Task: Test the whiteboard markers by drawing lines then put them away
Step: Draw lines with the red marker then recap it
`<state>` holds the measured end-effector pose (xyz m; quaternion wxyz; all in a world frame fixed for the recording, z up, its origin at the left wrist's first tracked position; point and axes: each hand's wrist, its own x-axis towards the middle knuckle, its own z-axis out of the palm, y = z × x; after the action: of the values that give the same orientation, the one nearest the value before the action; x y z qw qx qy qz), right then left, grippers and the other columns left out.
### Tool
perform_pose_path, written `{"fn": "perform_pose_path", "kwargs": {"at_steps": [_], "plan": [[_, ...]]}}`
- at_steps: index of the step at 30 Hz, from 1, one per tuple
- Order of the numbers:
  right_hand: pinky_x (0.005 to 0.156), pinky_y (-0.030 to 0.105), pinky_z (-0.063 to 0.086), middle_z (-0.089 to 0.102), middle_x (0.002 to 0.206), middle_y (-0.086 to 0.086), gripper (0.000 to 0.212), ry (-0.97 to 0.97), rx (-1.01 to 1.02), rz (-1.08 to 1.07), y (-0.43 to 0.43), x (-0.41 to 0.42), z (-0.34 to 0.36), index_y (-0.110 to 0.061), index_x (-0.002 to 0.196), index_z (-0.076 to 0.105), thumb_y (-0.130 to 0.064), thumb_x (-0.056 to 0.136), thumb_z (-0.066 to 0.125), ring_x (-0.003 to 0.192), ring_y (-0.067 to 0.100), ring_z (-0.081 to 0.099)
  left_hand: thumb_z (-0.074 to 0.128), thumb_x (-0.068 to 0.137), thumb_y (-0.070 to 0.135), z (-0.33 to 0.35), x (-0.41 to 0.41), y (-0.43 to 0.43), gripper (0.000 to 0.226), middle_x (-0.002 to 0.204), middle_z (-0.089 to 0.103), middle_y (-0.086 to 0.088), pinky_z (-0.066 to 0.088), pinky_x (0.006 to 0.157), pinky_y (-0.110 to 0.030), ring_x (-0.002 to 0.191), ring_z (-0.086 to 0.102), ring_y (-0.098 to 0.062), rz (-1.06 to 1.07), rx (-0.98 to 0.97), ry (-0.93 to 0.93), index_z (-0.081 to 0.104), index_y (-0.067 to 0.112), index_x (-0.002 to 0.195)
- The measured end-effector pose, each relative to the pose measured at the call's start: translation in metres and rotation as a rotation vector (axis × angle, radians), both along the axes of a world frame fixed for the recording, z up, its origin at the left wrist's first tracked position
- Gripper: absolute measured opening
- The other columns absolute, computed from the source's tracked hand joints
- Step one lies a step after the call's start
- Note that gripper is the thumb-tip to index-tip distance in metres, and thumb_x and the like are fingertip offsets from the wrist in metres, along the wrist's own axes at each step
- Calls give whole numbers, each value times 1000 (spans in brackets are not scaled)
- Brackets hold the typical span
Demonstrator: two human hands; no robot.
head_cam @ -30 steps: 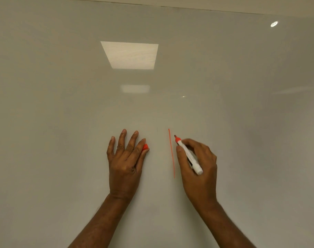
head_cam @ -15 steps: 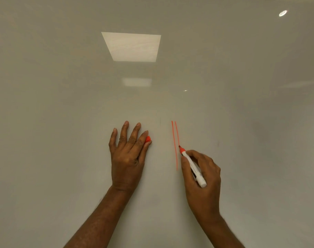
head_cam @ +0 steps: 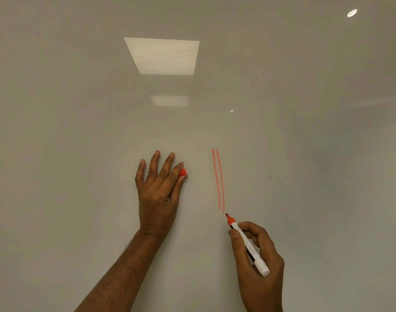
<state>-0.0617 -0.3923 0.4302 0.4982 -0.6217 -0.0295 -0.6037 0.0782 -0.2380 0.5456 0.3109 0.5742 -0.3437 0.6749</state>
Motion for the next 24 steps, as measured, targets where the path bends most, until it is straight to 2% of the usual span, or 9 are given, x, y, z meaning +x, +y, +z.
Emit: {"fn": "perform_pose_path", "kwargs": {"at_steps": [3, 6, 9, 11, 13, 15, 17, 20, 24], "plan": [[79, 26, 58, 74, 95, -3, 17, -28, 21, 115, 17, -24, 15, -35, 97, 68, -42, 84, 75, 90, 16, 71, 66, 99, 23, -10, -14, 4, 32, 142, 61, -5, 26, 122, -55, 148, 40, -24, -145, -20, 98, 68, 11, 129], [80, 24, 57, 74, 99, -1, 17, 3, 1, 214, 32, -40, 21, -33, 97, 72, -31, 81, 77, 91, 16, 70, 68, 98, 17, -29, -43, 10, 32, 142, 61, 2, 31, 121, -39, 147, 41, -16, -307, -84, 251, 66, 18, 130], [82, 17, 54, 74, 108, -2, 20, 28, -25, 372, 50, -54, 23, -34, 101, 72, -40, 82, 78, 100, 13, 70, 63, 95, 34, -43, -84, 20, 33, 135, 66, 14, 42, 111, -18, 133, 54, -3, -502, -197, 557, 67, 32, 127], [84, 14, 52, 74, 112, -5, 27, 49, -54, 440, 59, -59, 23, -37, 105, 71, -47, 80, 72, 106, 10, 69, 60, 94, 36, -47, -104, 27, 25, 116, 73, 21, 49, 100, -14, 118, 63, 2, -638, -282, 704, 70, 36, 117], [87, 17, 53, 72, 115, -11, 36, 91, -76, 478, 68, -61, 21, -42, 109, 68, -60, 78, 66, 110, 8, 67, 55, 99, 34, -48, -115, 35, 22, 108, 77, 16, 53, 96, -21, 109, 69, -4, -729, -345, 800, 70, 31, 114], [89, 21, 55, 71, 116, -16, 45, 126, -103, 496, 78, -61, 18, -48, 113, 65, -73, 77, 59, 111, 7, 66, 49, 104, 32, -49, -120, 45, 27, 107, 78, 2, 54, 96, -35, 105, 73, -16, -868, -388, 916, 67, 20, 119], [90, 20, 54, 71, 116, -14, 47, 146, -116, 518, 87, -60, 16, -47, 116, 65, -75, 79, 56, 110, 7, 66, 45, 107, 26, -51, -124, 53, 30, 108, 77, -14, 54, 95, -44, 106, 73, -30, -1072, -459, 1020, 61, 9, 125], [94, 16, 49, 69, 120, -15, 46, 151, -129, 566, 99, -59, 13, -41, 119, 65, -70, 84, 56, 116, 6, 63, 45, 107, 21, -54, -131, 63, 28, 109, 74, -26, 60, 86, -43, 108, 71, -41, -1324, -571, 1141, 58, 4, 125], [96, 16, 49, 69, 121, -15, 49, 154, -141, 606, 111, -58, 8, -30, 123, 67, -62, 88, 56, 117, 7, 63, 48, 104, 21, -62, -140, 72, 33, 106, 73, -26, 63, 81, -42, 108, 71, -42, -1488, -604, 1217, 58, 4, 130]]}}
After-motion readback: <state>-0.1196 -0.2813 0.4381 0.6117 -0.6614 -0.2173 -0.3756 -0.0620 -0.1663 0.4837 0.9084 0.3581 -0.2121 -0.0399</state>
